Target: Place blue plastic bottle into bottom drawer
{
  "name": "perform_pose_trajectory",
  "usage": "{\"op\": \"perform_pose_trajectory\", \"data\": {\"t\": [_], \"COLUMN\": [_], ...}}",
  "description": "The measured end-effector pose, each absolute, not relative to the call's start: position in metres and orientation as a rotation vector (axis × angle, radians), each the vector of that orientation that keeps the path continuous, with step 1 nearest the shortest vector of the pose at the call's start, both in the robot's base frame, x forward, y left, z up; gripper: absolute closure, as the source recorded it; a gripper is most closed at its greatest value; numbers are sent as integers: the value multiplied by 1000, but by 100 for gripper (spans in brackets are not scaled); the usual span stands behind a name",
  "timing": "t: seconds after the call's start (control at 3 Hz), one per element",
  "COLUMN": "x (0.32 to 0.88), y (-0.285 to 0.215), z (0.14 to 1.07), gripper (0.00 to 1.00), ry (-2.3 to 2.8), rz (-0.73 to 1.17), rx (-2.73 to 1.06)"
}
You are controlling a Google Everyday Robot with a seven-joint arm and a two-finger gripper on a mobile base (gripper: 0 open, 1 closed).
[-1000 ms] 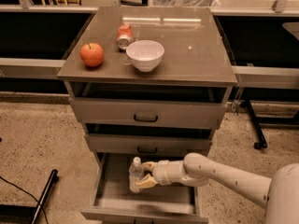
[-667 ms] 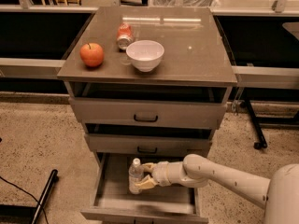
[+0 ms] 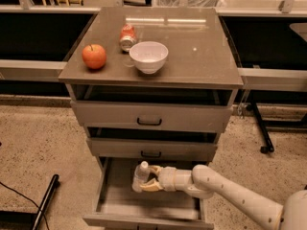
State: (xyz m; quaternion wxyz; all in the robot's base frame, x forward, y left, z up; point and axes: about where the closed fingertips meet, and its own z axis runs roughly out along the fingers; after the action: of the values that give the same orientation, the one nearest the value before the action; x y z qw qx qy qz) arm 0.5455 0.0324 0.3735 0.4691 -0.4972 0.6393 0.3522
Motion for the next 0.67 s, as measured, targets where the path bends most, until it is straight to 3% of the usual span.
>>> {"op": "perform_pose_trajectory", "data": {"t": [0.67], "x": [588], "y": [73], "z": [267], "gripper": [100], "ry": [1493], "rz": [713], "rx": [-1358]}}
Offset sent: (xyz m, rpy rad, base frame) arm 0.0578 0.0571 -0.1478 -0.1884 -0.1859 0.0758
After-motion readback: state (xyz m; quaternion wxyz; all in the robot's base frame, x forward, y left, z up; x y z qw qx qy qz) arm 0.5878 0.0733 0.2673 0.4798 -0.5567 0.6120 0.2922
